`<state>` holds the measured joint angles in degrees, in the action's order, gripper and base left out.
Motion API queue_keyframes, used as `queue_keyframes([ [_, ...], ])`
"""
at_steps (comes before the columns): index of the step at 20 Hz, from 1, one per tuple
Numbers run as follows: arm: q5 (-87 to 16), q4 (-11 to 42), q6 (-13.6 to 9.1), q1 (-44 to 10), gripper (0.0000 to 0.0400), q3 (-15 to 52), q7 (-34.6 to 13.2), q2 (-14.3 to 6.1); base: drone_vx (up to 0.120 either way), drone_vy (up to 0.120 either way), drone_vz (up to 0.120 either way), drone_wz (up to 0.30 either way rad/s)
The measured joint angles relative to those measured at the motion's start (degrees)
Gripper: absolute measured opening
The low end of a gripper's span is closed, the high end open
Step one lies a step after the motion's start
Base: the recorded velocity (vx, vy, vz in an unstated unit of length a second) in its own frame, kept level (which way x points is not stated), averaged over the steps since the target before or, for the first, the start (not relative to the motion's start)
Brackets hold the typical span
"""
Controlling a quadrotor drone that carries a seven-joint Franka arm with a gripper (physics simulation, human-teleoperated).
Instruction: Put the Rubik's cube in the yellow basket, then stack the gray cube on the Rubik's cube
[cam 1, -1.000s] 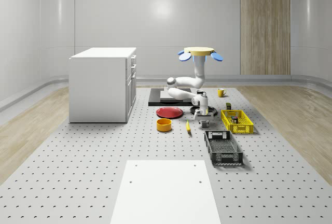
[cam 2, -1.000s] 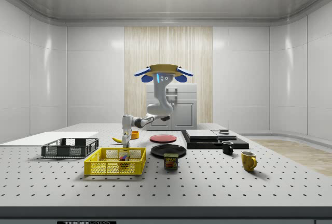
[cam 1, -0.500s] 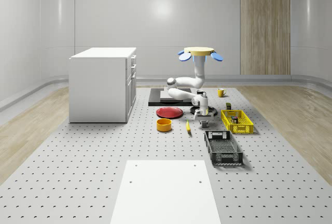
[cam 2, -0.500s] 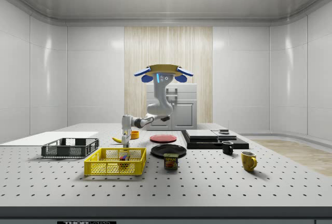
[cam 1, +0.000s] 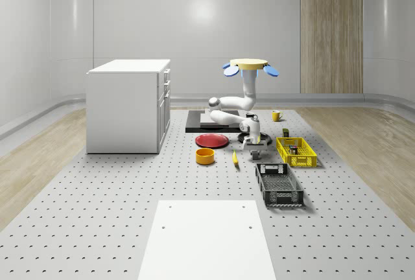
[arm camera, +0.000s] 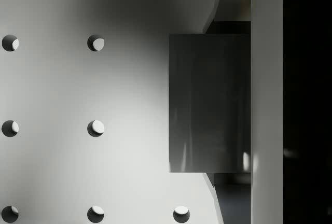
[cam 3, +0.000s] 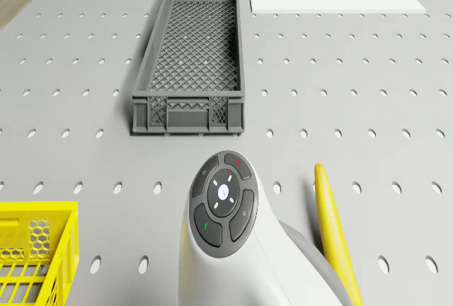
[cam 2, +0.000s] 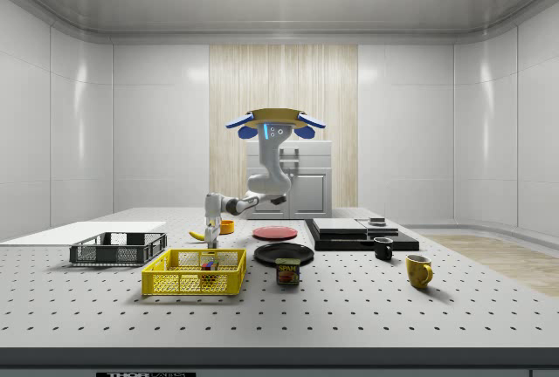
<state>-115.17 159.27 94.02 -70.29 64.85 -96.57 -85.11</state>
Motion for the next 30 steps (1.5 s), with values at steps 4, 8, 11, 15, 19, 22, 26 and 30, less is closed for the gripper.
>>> queue_keyframes([
  [4, 2.43, 1.06, -1.28, 0.58, 0.0251, 2.63, -0.02, 0.02, 0.000, 0.000, 0.060, 0.000],
  [8, 4.48, 1.82, -2.22, 0.94, 0.0250, 4.83, -0.09, 0.01, 0.000, 0.020, 0.120, 0.000],
  [11, 5.35, 2.09, -2.55, 1.04, 0.0250, 5.74, -0.14, -0.03, -0.093, 0.120, 0.120, 0.000],
  [15, 5.95, 2.26, -2.71, 1.08, 0.0250, 6.35, -0.19, -0.11, -0.120, 0.120, 0.120, 0.000],
  [19, 6.24, 2.32, -2.71, 1.07, 0.0250, 6.61, -0.23, -0.22, -0.120, 0.120, 0.040, 0.000],
  [22, 6.35, 2.34, -2.66, 1.05, 0.0250, 6.71, -0.25, -0.30, -0.080, 0.120, 0.067, 0.000],
  [26, 6.45, 2.34, -2.57, 1.02, 0.0250, 6.77, -0.28, -0.41, 0.000, 0.120, 0.000, 0.000],
  [30, 6.51, 2.34, -2.48, 0.98, 0.0250, 6.81, -0.31, -0.52, 0.000, 0.120, 0.000, 0.000],
])
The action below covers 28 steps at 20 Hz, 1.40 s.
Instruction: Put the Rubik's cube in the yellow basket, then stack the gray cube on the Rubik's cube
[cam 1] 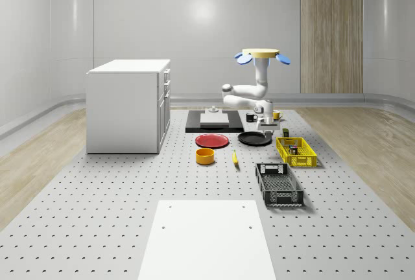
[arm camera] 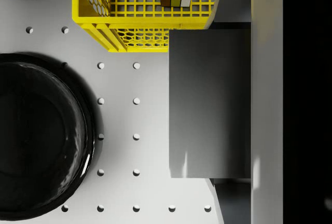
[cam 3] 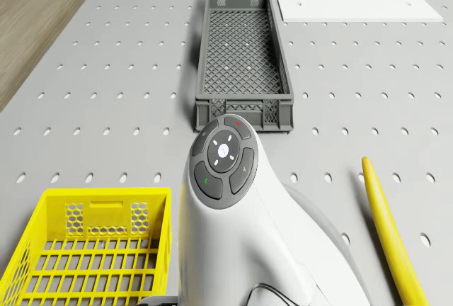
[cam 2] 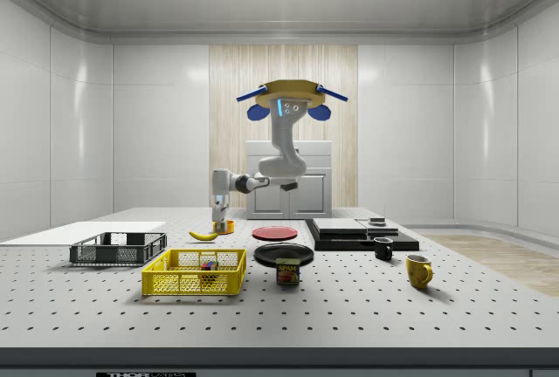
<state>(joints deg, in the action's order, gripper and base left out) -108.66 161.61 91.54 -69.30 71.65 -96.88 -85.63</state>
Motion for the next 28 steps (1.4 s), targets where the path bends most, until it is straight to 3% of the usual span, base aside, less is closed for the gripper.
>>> queue_keyframes([
  [6, 0.07, -0.01, 0.14, -0.05, 0.0250, 0.03, -0.04, -0.15, 0.027, 0.120, 0.000, 0.000],
  [10, 0.12, -0.01, 0.23, -0.09, 0.0250, 0.05, -0.07, -0.25, -0.100, 0.120, 0.000, 0.000],
  [15, 0.17, -0.02, 0.33, -0.13, 0.0250, 0.06, -0.10, -0.36, 0.000, 0.120, -0.072, 0.000],
  [24, 0.25, -0.03, 0.51, -0.19, 0.0250, 0.09, -0.15, -0.55, 0.000, 0.120, 0.000, 0.000],
  [28, 0.28, -0.04, 0.58, -0.22, 0.0250, 0.10, -0.17, -0.62, 0.000, 0.120, -0.110, 0.000],
])
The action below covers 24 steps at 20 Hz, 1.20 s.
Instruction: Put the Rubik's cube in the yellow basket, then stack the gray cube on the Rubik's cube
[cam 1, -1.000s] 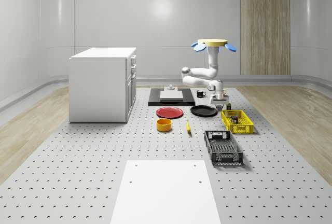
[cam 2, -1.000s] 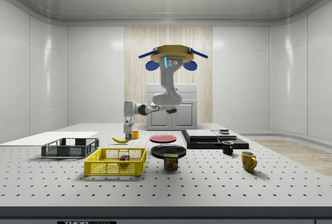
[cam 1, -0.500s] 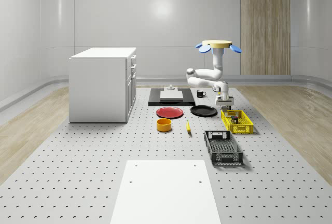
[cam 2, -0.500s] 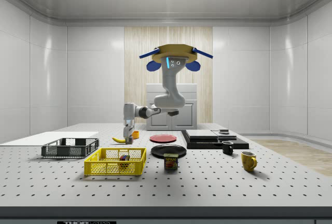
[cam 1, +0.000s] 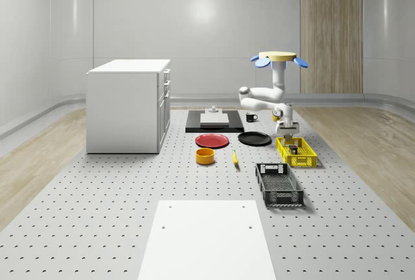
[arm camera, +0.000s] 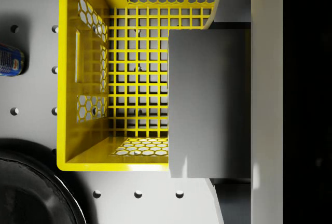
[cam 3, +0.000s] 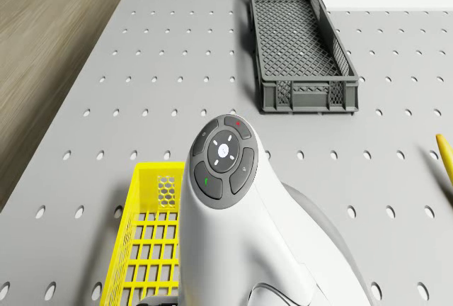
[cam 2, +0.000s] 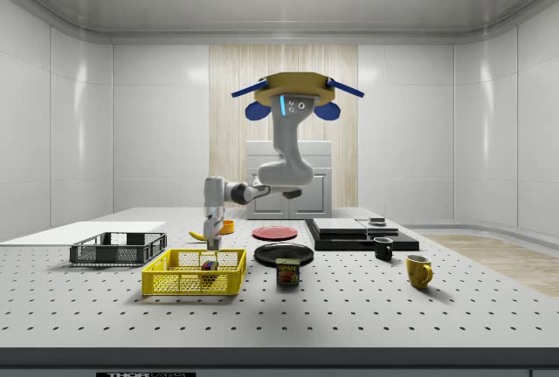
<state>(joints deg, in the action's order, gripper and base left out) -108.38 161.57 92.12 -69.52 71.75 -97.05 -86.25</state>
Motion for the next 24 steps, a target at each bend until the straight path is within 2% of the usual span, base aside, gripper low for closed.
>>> queue_keyframes([
  [5, 0.04, -0.01, 0.08, -0.03, 0.0250, 0.01, -0.02, -0.09, 0.000, 0.112, -0.032, 0.000],
  [10, 0.07, -0.01, 0.16, -0.06, 0.0250, 0.02, -0.05, -0.17, 0.000, 0.048, 0.000, 0.000],
  [24, -2.38, -1.72, 1.35, -1.40, 0.0250, -2.58, -0.07, 0.03, 0.000, 0.000, 0.000, 0.000],
])
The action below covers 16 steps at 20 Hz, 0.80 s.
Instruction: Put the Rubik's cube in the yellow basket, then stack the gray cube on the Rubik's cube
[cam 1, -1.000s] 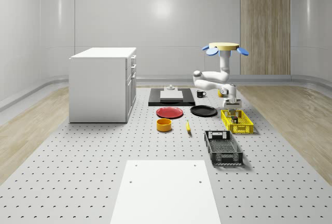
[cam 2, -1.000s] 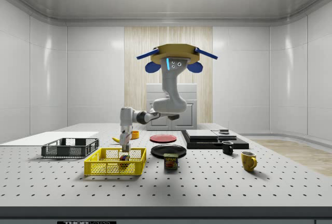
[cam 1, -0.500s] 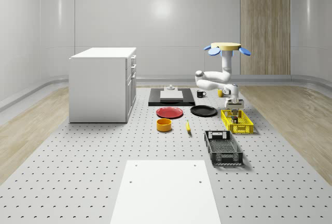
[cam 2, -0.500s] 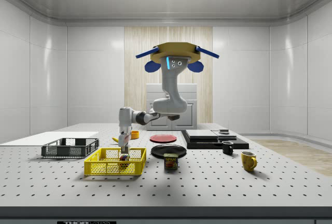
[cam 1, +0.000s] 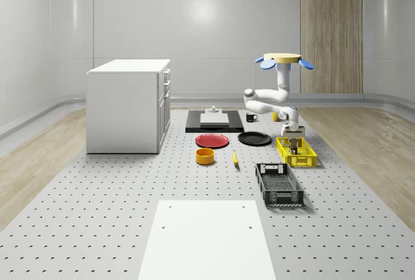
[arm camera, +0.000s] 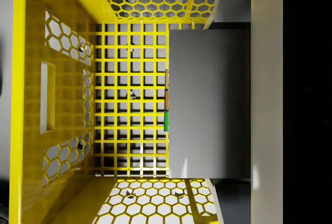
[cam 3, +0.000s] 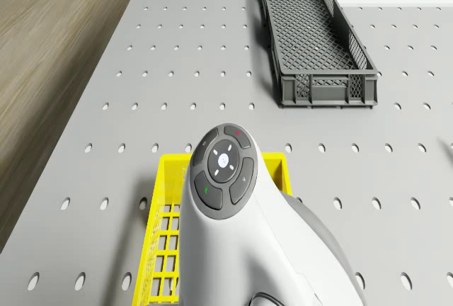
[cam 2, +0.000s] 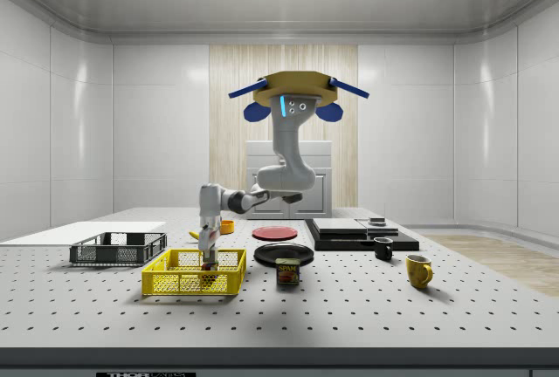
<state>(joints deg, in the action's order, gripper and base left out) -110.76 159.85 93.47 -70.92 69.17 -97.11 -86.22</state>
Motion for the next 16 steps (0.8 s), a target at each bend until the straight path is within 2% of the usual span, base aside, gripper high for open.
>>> queue_keyframes([
  [8, -0.75, -0.80, 0.34, -0.64, 0.0250, -0.77, 0.00, 0.21, 0.000, 0.000, 0.000, 0.000],
  [9, -0.84, -0.85, 0.38, -0.68, 0.0262, -0.86, 0.00, 0.23, 0.000, 0.000, 0.000, 0.000],
  [12, -0.89, -0.90, 0.37, -0.71, 0.0335, -0.91, 0.01, 0.27, 0.000, 0.000, 0.000, 0.000],
  [16, 0.76, -0.30, -0.42, -0.40, 0.0376, 0.88, -0.02, 0.25, 0.000, 0.000, 0.000, 0.000],
])
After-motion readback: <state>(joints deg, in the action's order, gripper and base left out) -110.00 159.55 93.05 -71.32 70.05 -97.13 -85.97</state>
